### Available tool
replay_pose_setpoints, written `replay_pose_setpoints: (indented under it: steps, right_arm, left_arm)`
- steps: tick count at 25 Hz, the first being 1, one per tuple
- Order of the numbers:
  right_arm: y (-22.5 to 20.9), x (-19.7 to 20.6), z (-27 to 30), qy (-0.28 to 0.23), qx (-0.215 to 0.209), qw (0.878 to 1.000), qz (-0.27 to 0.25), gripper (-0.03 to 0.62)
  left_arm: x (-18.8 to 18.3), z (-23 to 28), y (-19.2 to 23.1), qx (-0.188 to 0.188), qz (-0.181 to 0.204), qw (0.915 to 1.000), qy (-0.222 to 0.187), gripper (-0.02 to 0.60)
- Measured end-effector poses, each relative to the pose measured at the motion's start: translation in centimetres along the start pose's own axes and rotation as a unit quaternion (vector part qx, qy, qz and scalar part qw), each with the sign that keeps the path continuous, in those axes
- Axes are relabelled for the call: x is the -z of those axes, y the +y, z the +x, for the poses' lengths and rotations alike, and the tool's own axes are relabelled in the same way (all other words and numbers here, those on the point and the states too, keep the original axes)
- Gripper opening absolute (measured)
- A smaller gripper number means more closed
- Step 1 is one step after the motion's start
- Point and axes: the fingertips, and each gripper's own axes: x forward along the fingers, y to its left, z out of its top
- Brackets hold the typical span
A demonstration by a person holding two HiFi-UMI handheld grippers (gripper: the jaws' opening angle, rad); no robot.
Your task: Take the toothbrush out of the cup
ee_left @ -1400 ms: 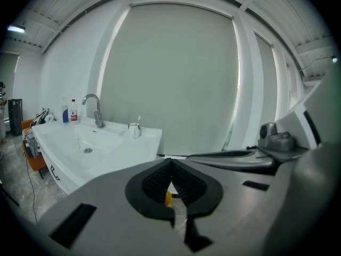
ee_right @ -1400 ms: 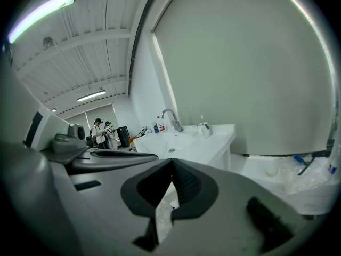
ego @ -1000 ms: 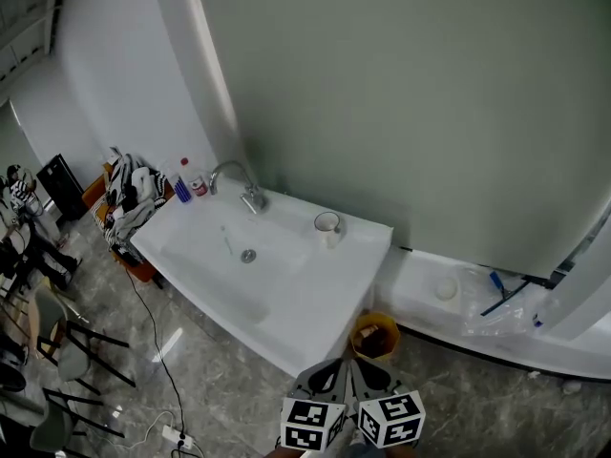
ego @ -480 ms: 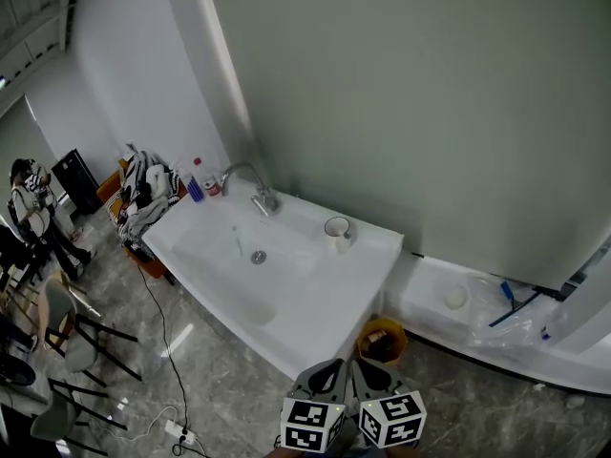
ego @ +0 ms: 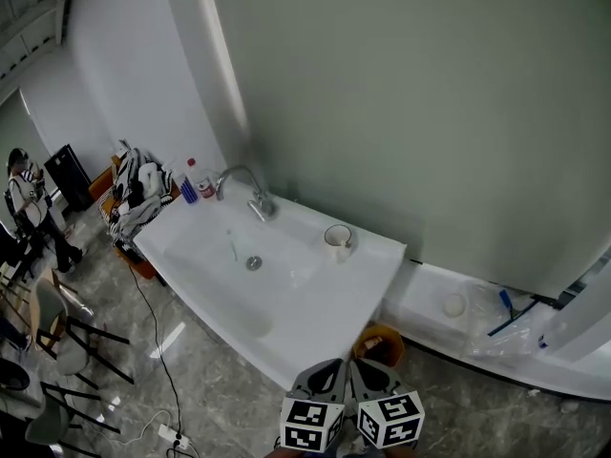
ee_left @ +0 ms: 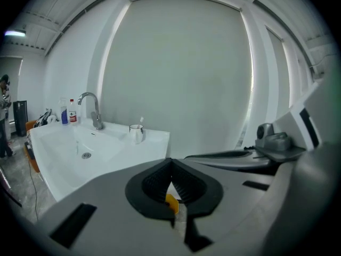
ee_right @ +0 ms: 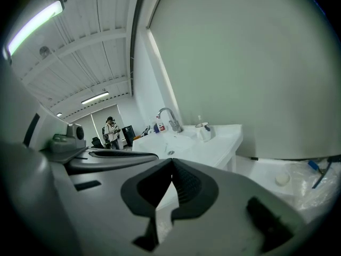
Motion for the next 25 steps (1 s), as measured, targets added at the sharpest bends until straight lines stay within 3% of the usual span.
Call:
replay_pose_setpoints:
  steps: [25]
  right_arm:
    - [-0.5,-5.5,9.2,-0.001,0.077,0.997,-0.025,0.011]
  left_arm:
    - [-5.1,5.6,8.5,0.079,-0.008,0.9966,-0.025,0.009]
